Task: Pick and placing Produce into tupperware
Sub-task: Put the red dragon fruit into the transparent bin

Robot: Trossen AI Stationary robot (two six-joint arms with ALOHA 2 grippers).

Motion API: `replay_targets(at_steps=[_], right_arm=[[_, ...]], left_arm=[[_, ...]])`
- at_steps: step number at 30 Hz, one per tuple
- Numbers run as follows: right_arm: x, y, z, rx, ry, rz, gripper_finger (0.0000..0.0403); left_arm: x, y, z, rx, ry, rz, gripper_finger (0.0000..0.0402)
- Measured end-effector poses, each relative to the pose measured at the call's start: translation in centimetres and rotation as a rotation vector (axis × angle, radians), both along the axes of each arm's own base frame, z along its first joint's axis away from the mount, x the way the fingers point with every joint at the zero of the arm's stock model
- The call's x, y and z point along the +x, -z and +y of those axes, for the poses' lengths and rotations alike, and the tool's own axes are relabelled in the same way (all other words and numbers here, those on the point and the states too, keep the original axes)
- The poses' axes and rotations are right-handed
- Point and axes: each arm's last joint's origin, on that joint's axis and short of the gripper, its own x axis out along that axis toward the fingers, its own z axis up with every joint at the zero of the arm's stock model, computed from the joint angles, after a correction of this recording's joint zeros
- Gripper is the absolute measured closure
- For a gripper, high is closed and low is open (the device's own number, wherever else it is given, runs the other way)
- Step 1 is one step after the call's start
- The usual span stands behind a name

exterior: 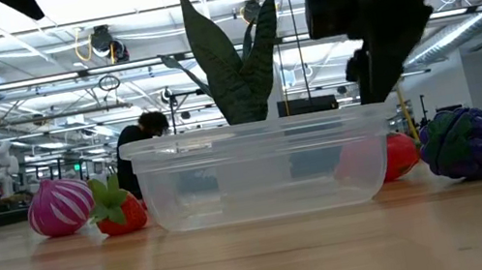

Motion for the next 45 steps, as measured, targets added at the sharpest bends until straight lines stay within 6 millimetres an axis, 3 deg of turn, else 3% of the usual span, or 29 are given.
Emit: replay_targets(at_steps=[12, 45], right_arm=[[-1.0, 2.6, -0.1, -0.014, -0.025, -0.049, 0.0172], [-0.3, 2.3, -0.1, 0.001, -0.02, -0.143, 0.0172]], left_arm=[[0.0, 0.0, 0.0, 0.0, 0.0, 0.0, 0.0256], [0.0, 0.0, 0.0, 0.0, 0.0, 0.0, 0.0256]])
